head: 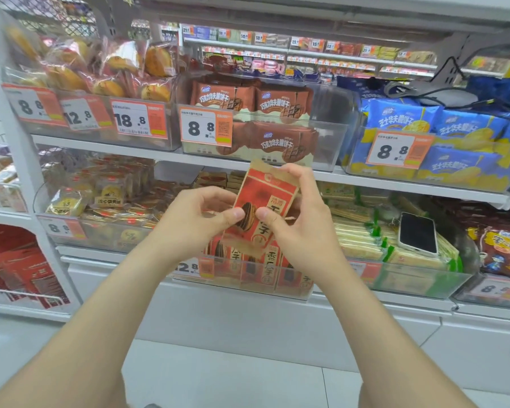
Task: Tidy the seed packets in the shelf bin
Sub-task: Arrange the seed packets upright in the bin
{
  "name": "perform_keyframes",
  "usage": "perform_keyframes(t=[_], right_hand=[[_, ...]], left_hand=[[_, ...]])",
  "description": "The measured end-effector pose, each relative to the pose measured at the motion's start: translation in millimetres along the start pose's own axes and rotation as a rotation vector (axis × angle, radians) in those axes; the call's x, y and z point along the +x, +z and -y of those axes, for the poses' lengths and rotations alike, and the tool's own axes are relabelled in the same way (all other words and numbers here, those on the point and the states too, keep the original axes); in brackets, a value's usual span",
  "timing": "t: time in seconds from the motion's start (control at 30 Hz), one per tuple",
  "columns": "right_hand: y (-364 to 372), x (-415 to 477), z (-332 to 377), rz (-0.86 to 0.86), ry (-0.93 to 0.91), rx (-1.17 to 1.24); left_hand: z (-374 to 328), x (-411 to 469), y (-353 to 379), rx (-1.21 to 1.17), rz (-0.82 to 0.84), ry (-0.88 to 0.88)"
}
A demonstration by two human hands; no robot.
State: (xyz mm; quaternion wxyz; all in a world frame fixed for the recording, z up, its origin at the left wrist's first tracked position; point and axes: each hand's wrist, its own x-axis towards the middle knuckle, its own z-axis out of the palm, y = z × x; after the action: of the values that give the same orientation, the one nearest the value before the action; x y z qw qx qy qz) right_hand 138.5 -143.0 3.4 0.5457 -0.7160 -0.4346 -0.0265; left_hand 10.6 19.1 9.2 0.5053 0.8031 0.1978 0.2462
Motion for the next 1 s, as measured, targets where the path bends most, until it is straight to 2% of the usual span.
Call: perform_keyframes(t=[0.07, 0.13, 0.33, 0.43, 0.53, 0.63, 0.77, 0.9, 1.0], right_hand=[[10, 4, 0, -0.085, -0.046, 0.0], [20, 9, -1, -0.082, -0.084, -0.038], [57, 17, -23, 0.225, -0.114, -0.312], [70, 20, -38, 0.335, -0.119, -0.684], [71, 24, -42, 0.282, -0.152, -0.89], [72, 24, -39, 0.185, -0.246, -0.903], [80, 14, -38, 0.382, -0.108, -0.994], [74, 9, -38, 0.446, -0.087, -0.913], [63, 9, -39, 0.42, -0.051, -0.898]], left_hand=[[11, 11, -9, -0.022, -0.113, -0.059], [25, 20, -18, 0.016, -0.138, -0.111], [42, 32, -23, 0.37, 0.005, -0.045], [44, 35, -23, 0.445, 0.033, -0.013], [46, 36, -21, 0.494, 0.016, 0.002], [44, 40, -17, 0.515, -0.027, 0.018], [44, 47, -10, 0.507, -0.048, 0.006], [48, 53, 2, 0.573, -0.021, 0.056], [52, 61, 13, 0.656, 0.096, 0.001]])
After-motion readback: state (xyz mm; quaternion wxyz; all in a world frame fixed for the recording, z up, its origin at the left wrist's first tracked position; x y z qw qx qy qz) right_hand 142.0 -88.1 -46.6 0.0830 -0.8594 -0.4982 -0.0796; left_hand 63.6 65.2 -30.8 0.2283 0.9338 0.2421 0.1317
